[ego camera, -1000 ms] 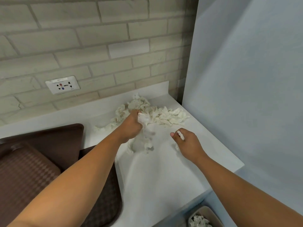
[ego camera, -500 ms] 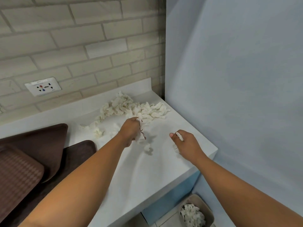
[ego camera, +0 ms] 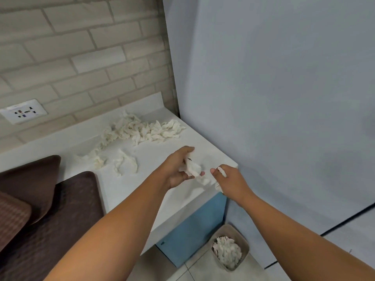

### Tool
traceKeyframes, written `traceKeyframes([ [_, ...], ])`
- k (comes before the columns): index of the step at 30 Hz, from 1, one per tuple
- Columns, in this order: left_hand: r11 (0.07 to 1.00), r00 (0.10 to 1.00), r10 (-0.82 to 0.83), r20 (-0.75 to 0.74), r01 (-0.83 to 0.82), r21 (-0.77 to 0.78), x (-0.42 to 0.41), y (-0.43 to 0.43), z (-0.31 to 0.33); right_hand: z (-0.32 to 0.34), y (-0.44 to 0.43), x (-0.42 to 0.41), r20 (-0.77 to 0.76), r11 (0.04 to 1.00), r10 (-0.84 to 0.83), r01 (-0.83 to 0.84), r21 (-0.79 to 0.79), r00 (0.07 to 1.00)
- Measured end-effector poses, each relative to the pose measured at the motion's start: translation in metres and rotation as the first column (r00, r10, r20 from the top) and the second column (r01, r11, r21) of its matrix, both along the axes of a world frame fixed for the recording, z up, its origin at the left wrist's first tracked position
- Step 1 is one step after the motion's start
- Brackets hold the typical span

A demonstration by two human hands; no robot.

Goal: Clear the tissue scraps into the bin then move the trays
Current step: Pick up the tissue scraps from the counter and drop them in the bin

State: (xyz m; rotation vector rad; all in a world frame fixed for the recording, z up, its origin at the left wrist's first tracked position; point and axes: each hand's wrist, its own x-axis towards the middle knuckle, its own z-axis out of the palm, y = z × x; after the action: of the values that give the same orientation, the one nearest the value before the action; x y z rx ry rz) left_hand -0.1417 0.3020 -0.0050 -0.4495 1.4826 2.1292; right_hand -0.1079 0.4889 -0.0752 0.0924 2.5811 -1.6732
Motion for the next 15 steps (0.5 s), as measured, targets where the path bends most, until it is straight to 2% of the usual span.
traceKeyframes([
  [3,0.992,0.994,-0.044,-0.102,0.032,-0.121,0.01,0.026,-0.011,-0.009,0.025,0.015,0.025,0.999,-0.039,0.039,0.004,0.999],
  [8,0.933,0.957,-0.26,-0.128,0.214,-0.289,0.032,0.062,-0.045,-0.039,0.063,0.043,0.107,0.993,-0.117,0.117,0.011,0.987],
  [10,0.895,0.946,-0.291,-0.146,0.216,-0.389,0.04,0.076,-0.07,-0.06,0.076,0.055,0.155,0.986,-0.165,0.166,0.007,0.974],
  [12,0.859,0.943,-0.305,-0.133,0.212,-0.466,0.048,0.09,-0.1,-0.083,0.087,0.068,0.195,0.975,-0.219,0.219,0.022,0.956],
  [15,0.826,0.956,-0.294,-0.021,0.242,-0.509,0.06,0.11,-0.149,-0.126,0.097,0.083,0.296,0.957,-0.289,0.278,0.08,0.91],
])
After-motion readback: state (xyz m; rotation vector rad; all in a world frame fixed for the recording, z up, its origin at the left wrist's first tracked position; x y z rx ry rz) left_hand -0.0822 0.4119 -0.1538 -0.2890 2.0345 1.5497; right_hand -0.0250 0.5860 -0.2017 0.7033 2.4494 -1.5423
